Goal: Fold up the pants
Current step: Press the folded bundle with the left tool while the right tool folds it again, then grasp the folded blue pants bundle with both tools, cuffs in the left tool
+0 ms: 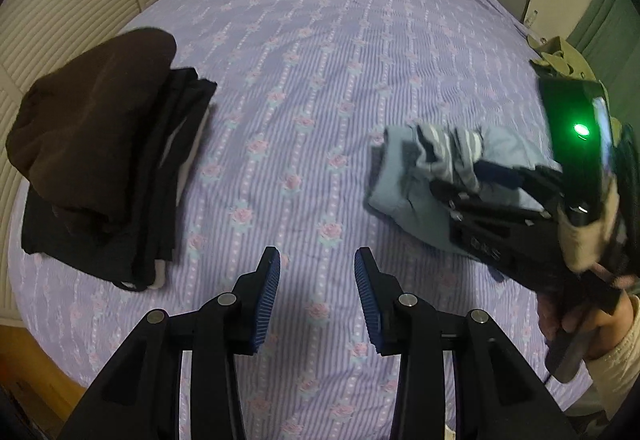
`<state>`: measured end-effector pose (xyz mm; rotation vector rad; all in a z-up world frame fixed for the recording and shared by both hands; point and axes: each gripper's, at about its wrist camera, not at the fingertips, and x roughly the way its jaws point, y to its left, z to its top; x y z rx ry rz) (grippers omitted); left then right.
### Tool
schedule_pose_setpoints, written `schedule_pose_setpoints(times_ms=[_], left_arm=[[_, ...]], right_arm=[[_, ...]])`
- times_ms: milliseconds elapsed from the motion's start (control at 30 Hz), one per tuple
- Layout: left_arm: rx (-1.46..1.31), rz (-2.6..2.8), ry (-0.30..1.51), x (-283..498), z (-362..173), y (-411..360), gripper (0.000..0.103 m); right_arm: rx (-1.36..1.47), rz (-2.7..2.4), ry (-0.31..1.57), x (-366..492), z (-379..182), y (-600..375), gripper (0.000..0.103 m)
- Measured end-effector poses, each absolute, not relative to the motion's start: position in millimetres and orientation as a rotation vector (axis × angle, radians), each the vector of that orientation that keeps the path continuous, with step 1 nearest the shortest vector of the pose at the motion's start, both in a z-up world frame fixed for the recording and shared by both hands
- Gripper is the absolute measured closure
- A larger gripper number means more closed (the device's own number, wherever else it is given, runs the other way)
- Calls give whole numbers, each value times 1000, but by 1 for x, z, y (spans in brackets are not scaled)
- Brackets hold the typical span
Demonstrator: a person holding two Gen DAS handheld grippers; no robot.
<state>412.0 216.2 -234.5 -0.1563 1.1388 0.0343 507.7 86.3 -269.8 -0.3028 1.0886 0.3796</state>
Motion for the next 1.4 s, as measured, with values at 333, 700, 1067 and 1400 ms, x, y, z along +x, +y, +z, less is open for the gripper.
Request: schedule_pose_setpoints(times_ms=[333, 700, 1067, 1400], left_arm=[[-146, -7, 1017, 427, -196, 192, 44], [-145, -108, 1045, 463, -212, 108, 26], [-204, -124, 1094, 498, -230, 75, 22], [-403, -46, 1170, 505, -266, 105, 22]], right_arm=[[-70, 455, 956, 459, -178, 26, 26], [324, -5, 1007, 465, -230, -152, 11], [813, 65, 1114, 473, -330, -186, 11], [740, 131, 1196, 483, -348, -142, 8]])
